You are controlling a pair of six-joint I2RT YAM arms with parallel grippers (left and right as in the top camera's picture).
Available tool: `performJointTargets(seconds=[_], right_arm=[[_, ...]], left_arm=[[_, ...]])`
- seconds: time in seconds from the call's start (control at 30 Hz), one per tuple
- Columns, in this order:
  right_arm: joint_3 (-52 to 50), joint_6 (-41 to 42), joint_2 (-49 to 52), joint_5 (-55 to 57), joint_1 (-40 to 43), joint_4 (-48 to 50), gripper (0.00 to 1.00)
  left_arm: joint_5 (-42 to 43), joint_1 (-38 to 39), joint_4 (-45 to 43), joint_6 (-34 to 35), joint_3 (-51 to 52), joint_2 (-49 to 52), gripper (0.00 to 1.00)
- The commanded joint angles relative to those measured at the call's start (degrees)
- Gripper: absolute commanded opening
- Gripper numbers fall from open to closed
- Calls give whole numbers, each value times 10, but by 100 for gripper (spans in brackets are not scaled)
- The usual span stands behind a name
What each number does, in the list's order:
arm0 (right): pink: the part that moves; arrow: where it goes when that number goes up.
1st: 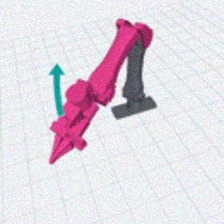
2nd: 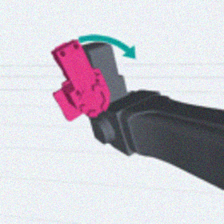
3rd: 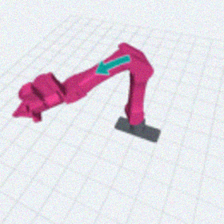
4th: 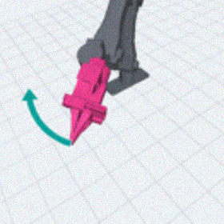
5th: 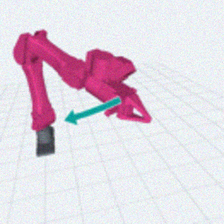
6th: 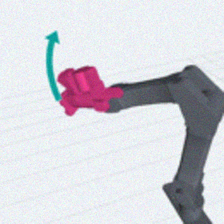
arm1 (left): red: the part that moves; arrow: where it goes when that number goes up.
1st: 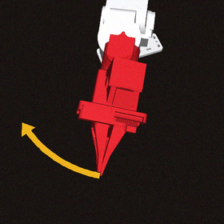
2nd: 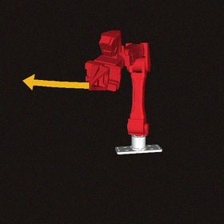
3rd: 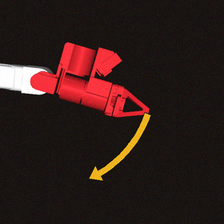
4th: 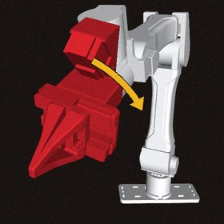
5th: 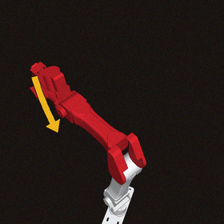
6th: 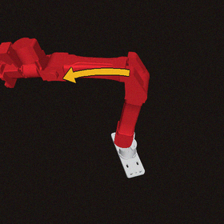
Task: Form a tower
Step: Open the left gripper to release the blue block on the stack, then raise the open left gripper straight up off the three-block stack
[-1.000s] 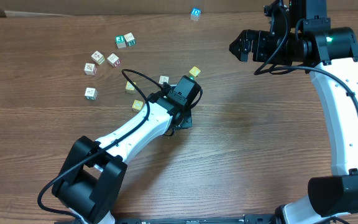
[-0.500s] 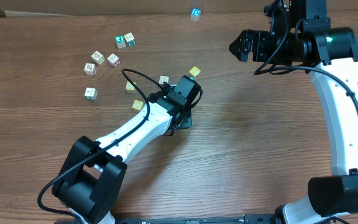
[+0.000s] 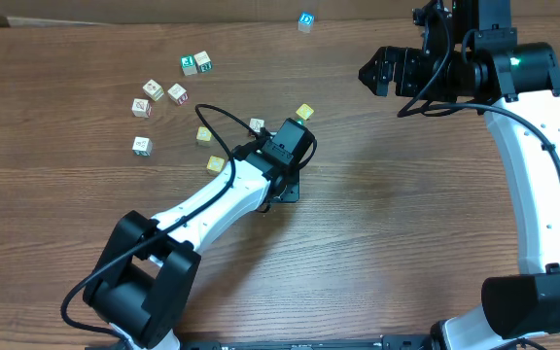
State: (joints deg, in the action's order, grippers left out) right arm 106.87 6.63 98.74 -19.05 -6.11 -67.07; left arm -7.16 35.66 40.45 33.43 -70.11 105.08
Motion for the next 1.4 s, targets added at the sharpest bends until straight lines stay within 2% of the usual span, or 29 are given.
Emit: performJointTargets(seconds=[0.0,0.17,0.43,0.57,0.73,0.87,1.13,1.37], right_arm=[[7,0,-6,4,-3,2,100],[7,0,-6,4,-3,2,100],[7,0,-6,4,-3,2,100],[7,0,-6,4,-3,2,100],[7,0,-6,4,-3,2,100],[7,0,-6,4,-3,2,100],[7,0,-6,4,-3,2,100],[7,0,-6,4,-3,2,100]], left_arm=[[-7,2,-3,-11,6,17,49],[-8,1,-6,-11,6,26,48],[-8,0,-13,-11,6,31,39],[-9,0,-14,-11,6,31,30],[-10,-1,-15,-11,6,31,26],[-10,-1,-15,-11,5,31,27],[-9,-1,-18,-22,1,31,38],[0,0,-24,-65,1,31,36]])
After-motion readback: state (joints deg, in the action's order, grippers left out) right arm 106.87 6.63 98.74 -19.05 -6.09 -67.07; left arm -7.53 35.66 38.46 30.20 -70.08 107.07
